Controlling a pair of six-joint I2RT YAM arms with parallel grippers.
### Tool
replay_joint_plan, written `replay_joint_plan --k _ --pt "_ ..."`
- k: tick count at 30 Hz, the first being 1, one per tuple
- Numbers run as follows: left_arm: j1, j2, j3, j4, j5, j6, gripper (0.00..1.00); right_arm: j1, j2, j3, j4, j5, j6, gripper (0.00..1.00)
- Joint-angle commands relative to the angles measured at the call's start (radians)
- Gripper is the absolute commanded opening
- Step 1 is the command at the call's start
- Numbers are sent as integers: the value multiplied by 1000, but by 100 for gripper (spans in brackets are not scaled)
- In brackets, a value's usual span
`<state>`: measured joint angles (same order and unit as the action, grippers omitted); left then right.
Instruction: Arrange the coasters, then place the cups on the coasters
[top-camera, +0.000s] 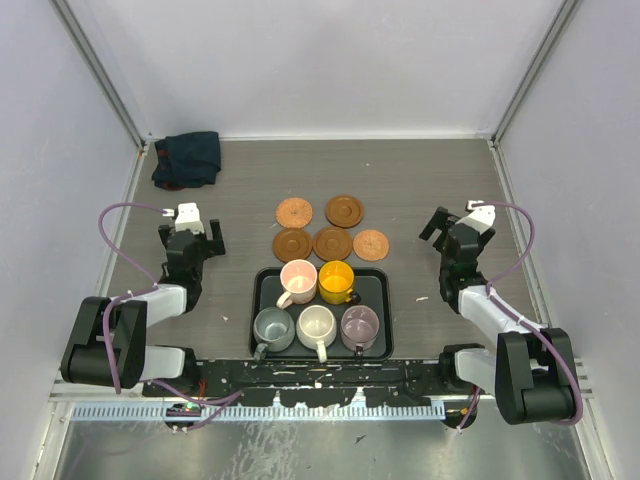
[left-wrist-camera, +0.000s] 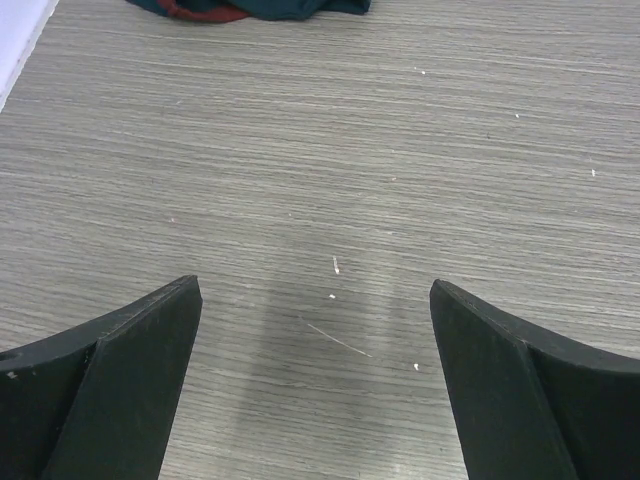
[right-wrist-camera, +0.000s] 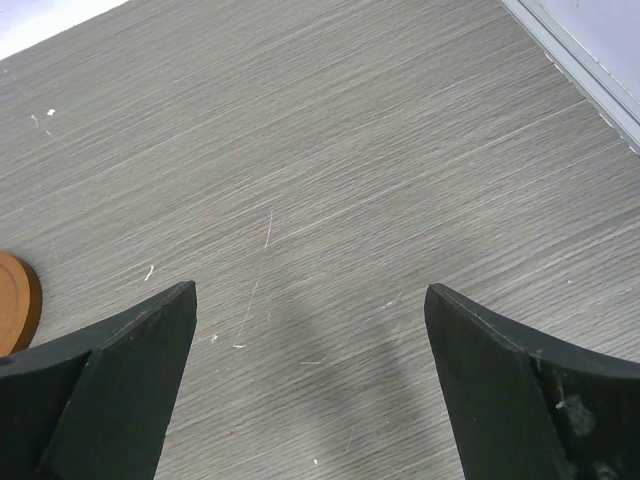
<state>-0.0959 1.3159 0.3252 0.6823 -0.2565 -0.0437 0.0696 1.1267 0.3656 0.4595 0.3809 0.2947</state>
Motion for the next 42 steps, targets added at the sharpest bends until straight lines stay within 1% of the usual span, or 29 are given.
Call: replay_joint_plan --k 1,11,16,19,22,25,28,33,35,36,39,41,42 --pt "6 -1 34 40 8 -3 98 -1 -16 7 56 -4 -5 100" --pt "5 1 37 35 14 -1 98 -1 2 17 46 -3 -6 100" --pt "6 -8 48 12 -18 -25 98 -1 0 10 61 -21 -11 100" --pt "5 -54 57 -27 49 -6 98 -1 -9 4 64 -53 -50 100" --pt "4 -115 70 -69 96 -15 98 -1 -14 -1 67 -116 -86 100" --pt "4 -146 120 -192 177 -27 98 -2 -3 22 43 -204 -103 100" --pt "4 -131 150 -229 268 -55 98 -1 40 73 -5 -283 -102 100" --pt "2 -85 254 -370 379 -89 98 1 117 143 -66 -372 -73 99" --pt "-18 -77 276 -388 415 -90 98 9 139 157 -70 -393 -65 91" --pt "-50 -78 283 -392 408 -75 98 21 151 162 -78 -394 -66 82" --pt "-173 -81 308 -423 313 -7 98 69 180 183 -109 -376 -95 66" --pt "-252 -66 329 -438 236 9 98 117 204 196 -127 -344 -121 60" --pt "-275 -56 340 -440 234 12 95 141 214 202 -133 -330 -131 59"
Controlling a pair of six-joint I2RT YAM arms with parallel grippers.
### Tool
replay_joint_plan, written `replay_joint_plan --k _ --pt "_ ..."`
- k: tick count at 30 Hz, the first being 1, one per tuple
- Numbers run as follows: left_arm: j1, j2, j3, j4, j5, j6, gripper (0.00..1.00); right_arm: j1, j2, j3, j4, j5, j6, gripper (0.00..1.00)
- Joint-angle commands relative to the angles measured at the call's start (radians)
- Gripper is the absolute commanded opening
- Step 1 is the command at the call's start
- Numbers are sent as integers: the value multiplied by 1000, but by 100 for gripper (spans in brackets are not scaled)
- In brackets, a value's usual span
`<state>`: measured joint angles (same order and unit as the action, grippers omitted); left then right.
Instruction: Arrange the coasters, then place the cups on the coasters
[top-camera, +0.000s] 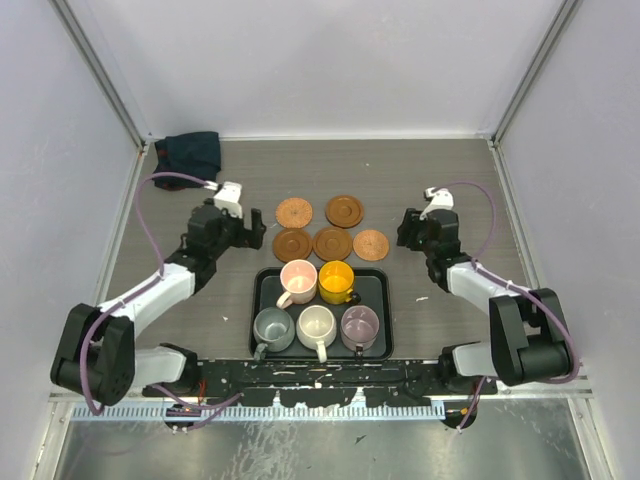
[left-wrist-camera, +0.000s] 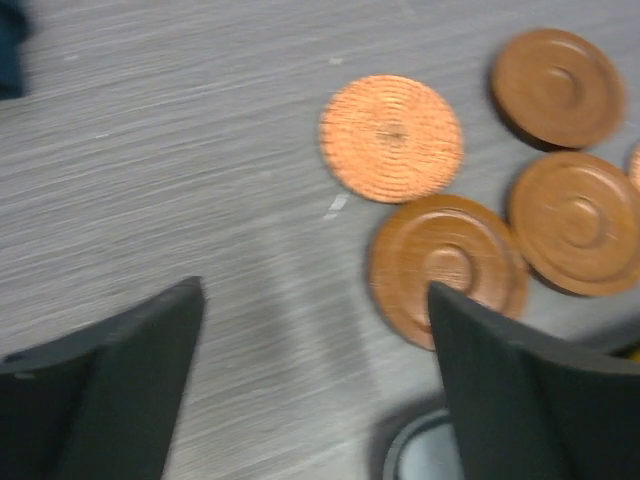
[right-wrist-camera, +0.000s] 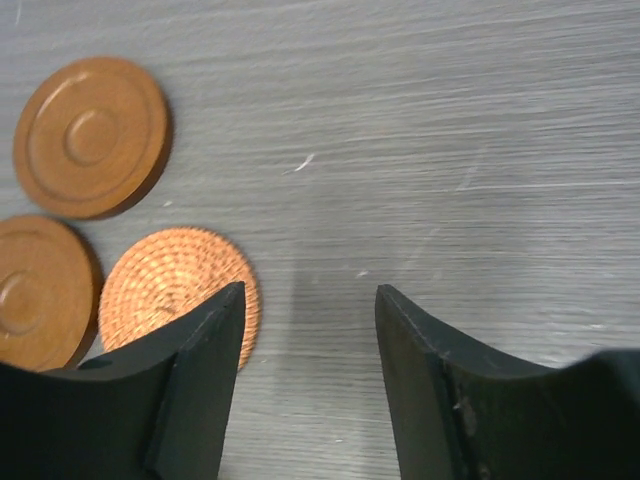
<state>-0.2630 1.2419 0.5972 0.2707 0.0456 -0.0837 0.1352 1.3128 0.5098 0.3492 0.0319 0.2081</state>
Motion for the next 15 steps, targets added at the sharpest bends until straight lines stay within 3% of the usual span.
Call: replay_joint_plan --k 1,3,4,5,8,15 --pt "-126 47 80 -25 -70 48 80 96 38 66 -26 28 -52 56" --pt "-153 104 93 -10 -81 30 53 135 58 85 -45 22 -62 42" --pt "-164 126 100 -8 -89 23 44 148 66 93 -47 16 -66 18" --pt "-174 151 110 -8 -98 16 34 160 73 98 -50 8 -67 3" --pt "-196 226 155 -21 -106 -1 20 173 86 103 -33 -24 -56 1" --pt "-280 340 281 -105 -125 -4 15 181 132 141 -45 -76 -20 1"
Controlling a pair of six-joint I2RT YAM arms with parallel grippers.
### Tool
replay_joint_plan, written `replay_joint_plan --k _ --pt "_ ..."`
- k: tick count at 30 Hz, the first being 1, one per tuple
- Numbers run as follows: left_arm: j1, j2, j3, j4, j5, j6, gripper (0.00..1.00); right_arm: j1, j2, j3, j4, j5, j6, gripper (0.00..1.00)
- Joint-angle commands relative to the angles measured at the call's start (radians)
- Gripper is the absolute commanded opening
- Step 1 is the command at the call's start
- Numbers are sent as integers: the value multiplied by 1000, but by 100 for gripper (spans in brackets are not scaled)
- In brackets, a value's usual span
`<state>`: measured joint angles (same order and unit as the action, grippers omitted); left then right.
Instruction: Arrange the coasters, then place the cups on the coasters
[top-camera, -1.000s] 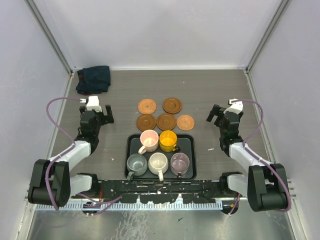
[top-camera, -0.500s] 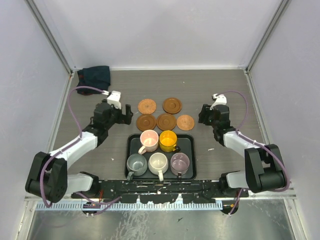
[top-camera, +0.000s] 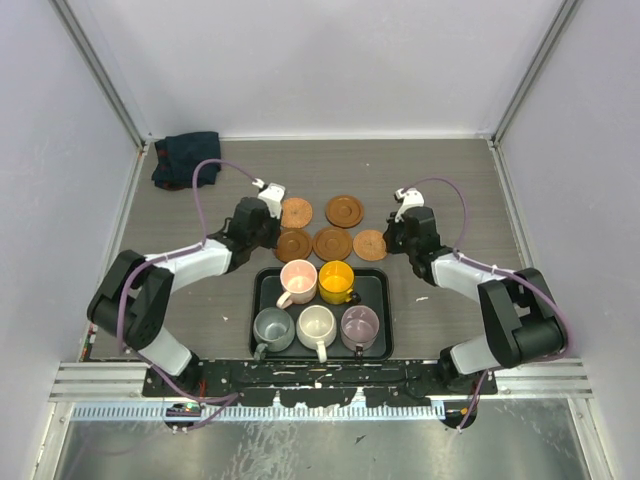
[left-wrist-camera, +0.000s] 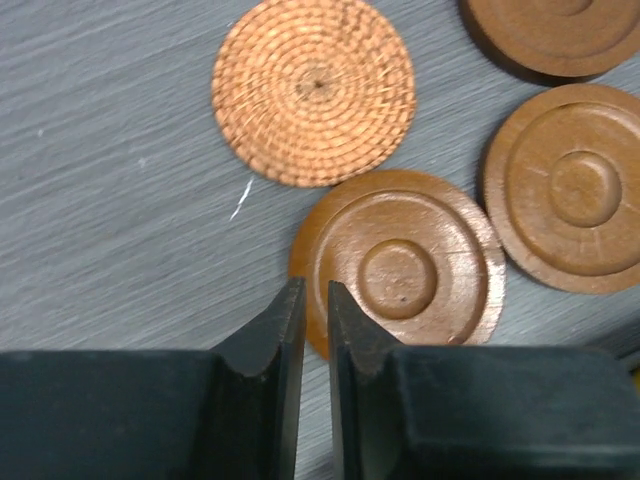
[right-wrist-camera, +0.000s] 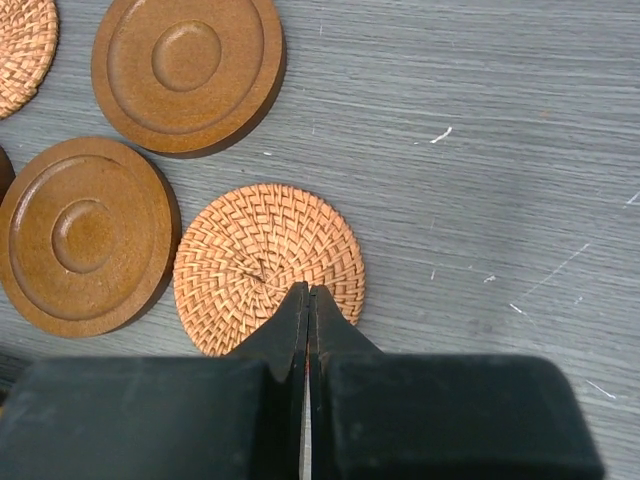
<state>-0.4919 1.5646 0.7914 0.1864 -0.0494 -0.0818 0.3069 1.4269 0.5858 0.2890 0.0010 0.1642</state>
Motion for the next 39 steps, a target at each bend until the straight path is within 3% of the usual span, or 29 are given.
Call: replay_joint_plan --k 1,7,23,39 --pt "-63 24 100 -33 -35 -7 12 13 25 79 2 -55 27 1" --pt "-104 41 153 -91 -40 -24 0 42 58 147 -63 -100 31 1" --pt "-138 207 285 -299 -64 -47 0 93 114 167 -161 -170 76 1" --pt "-138 303 398 -479 -187 -135 0 93 285 296 -330 -9 139 1"
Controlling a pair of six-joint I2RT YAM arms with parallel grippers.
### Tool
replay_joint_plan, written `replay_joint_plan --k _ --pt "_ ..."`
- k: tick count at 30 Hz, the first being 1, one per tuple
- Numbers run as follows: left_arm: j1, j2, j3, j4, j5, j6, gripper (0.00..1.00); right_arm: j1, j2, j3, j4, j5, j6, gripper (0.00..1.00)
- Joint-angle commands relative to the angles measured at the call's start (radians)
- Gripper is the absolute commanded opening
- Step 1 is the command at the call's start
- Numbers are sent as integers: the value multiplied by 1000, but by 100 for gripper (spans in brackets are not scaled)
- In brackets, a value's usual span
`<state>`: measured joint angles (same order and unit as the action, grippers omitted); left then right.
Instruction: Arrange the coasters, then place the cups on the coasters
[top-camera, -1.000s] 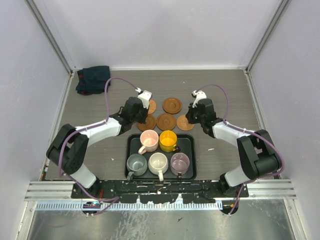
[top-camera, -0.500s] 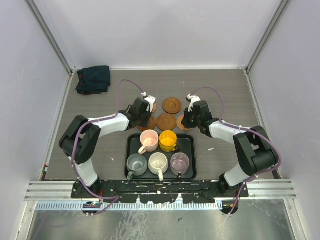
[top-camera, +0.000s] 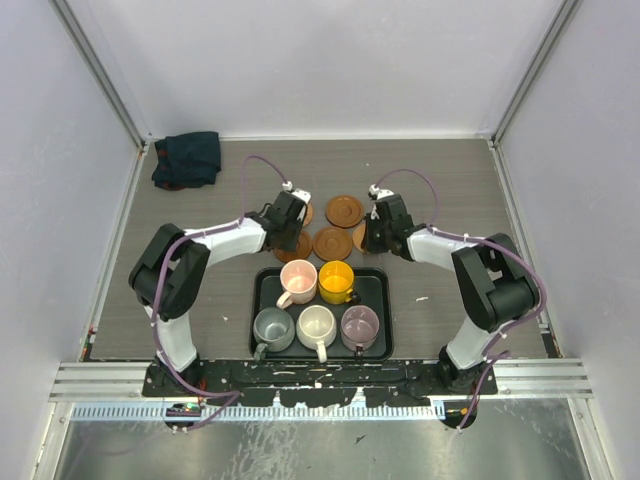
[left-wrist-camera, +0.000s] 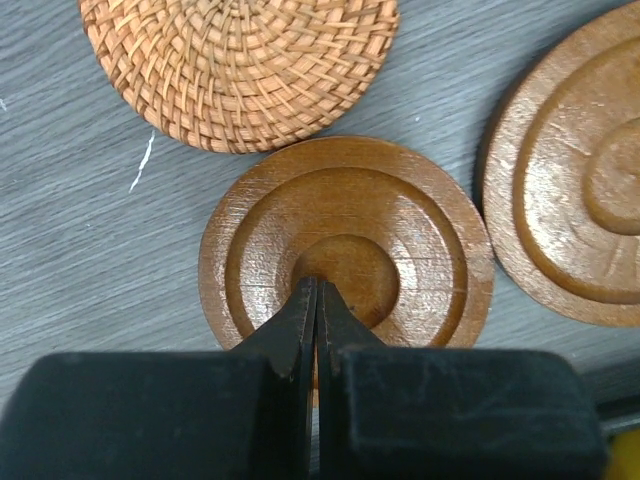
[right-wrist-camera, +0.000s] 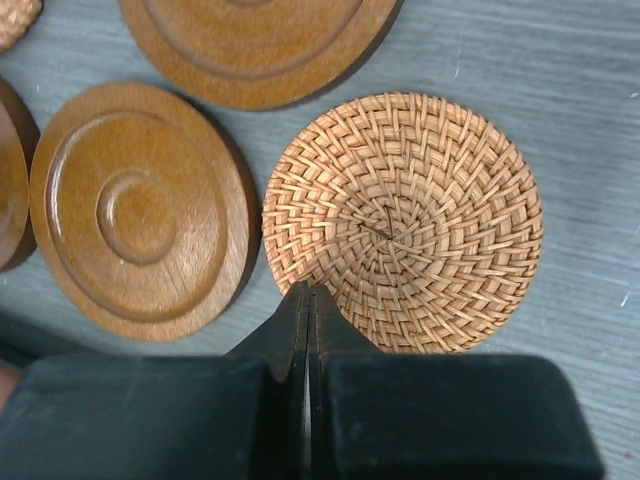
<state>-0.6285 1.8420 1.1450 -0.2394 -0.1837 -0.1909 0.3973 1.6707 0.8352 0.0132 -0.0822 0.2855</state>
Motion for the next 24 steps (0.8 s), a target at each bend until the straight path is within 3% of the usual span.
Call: replay_joint_plan --k 1,11,24 --pt "-1 34 51 -61 -61 -28 0 2 50 57 -61 80 20 1" --pt "68 66 66 -130 -78 -104 0 -29 84 121 -118 206 43 1" --pt "216 81 107 -180 -83 -163 0 -166 145 212 -118 186 52 1"
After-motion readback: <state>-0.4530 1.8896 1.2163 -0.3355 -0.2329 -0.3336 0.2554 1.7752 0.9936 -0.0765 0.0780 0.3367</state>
